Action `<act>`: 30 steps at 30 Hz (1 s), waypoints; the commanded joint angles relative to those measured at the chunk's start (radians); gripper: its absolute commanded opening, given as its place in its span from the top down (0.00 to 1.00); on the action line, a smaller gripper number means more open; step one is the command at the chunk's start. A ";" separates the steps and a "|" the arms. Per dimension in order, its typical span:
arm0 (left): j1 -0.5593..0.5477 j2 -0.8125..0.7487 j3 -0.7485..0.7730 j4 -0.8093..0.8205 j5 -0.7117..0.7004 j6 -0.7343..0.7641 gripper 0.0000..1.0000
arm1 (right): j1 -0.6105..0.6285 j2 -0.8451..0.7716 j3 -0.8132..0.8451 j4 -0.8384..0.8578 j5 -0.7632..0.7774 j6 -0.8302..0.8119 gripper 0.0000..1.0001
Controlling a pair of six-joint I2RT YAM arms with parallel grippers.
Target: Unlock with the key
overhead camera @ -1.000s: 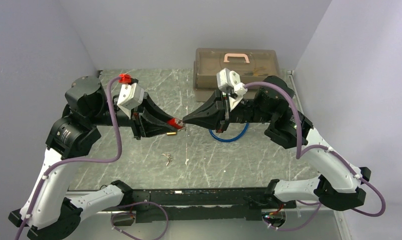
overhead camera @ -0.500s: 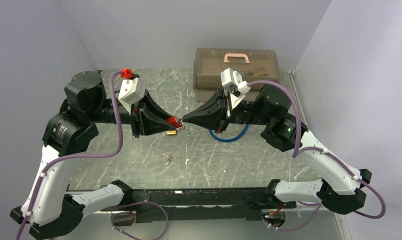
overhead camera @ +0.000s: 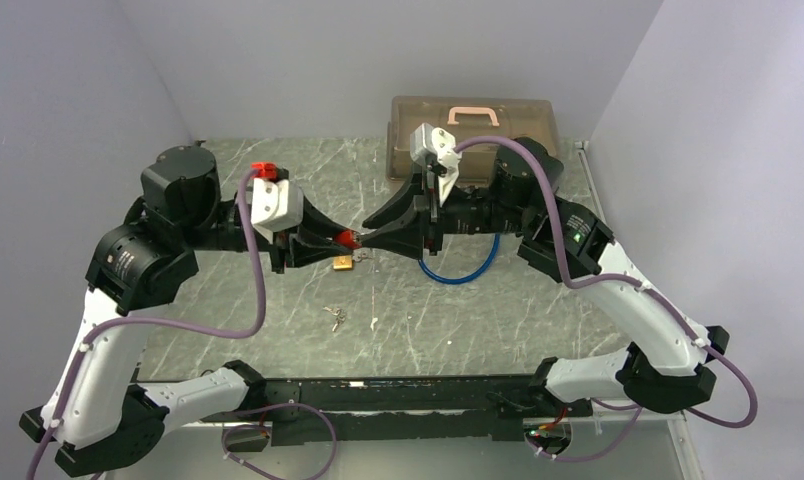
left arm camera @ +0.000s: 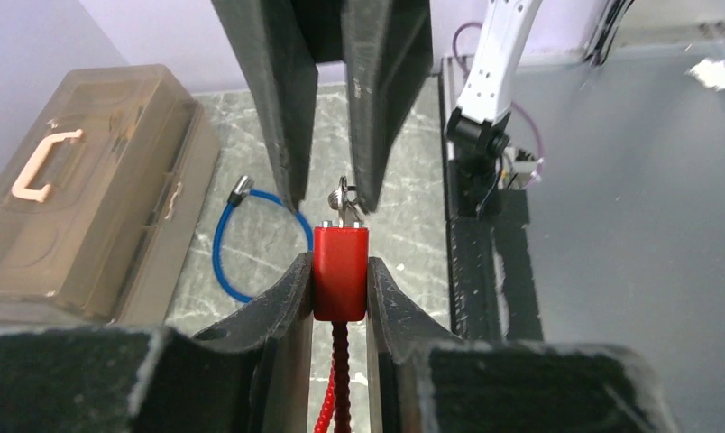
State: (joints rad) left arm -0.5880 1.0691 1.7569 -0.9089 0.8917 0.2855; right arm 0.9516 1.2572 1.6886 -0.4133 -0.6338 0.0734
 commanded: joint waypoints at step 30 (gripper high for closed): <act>-0.077 -0.013 -0.074 -0.061 -0.126 0.155 1.00 | -0.014 0.053 0.089 -0.174 0.050 -0.156 0.67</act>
State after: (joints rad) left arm -0.6613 1.0756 1.6772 -1.0149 0.7376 0.4541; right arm 0.9367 1.2942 1.7638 -0.6353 -0.5472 -0.0845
